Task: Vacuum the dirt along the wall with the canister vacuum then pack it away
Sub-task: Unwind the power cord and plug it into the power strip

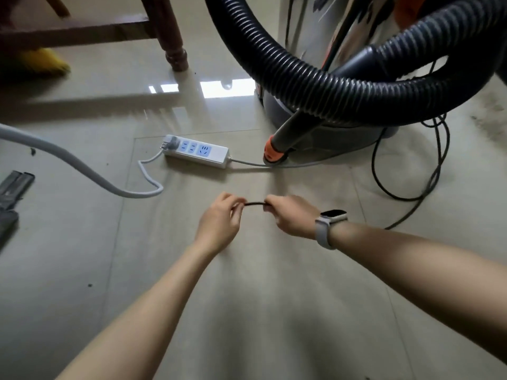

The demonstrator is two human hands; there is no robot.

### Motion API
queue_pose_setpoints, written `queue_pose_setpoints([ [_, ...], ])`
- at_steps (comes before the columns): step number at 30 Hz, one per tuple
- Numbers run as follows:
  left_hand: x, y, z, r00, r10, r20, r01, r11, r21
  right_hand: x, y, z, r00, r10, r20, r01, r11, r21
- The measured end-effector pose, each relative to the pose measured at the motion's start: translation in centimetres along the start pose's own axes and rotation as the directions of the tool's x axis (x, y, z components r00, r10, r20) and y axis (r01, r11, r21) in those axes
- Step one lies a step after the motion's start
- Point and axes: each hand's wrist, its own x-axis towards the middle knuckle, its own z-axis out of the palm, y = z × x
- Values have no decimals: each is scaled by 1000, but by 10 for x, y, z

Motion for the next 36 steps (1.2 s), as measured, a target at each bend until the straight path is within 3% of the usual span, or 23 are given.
queue_pose_setpoints([
  [4,53,-12,13,980,-186,66,168,962,217,11,17,14,992,128,-11,-122,964,238],
  [9,116,-11,28,947,-293,130,227,898,377,24,39,25,941,338,-26,-322,917,235],
  [17,158,-50,18,919,-278,279,48,783,621,44,39,42,950,309,-47,-291,930,222],
  [20,137,-60,20,937,-213,275,-11,772,635,53,36,44,945,326,-26,-299,894,333],
  [26,77,-55,34,952,-97,289,-58,872,485,50,37,44,950,313,5,-288,867,407],
  [31,22,-53,44,951,-63,304,-107,853,512,27,38,50,938,288,193,-328,917,226],
  [36,13,-29,49,988,-64,141,-32,806,591,10,45,38,902,365,229,-425,846,322],
])
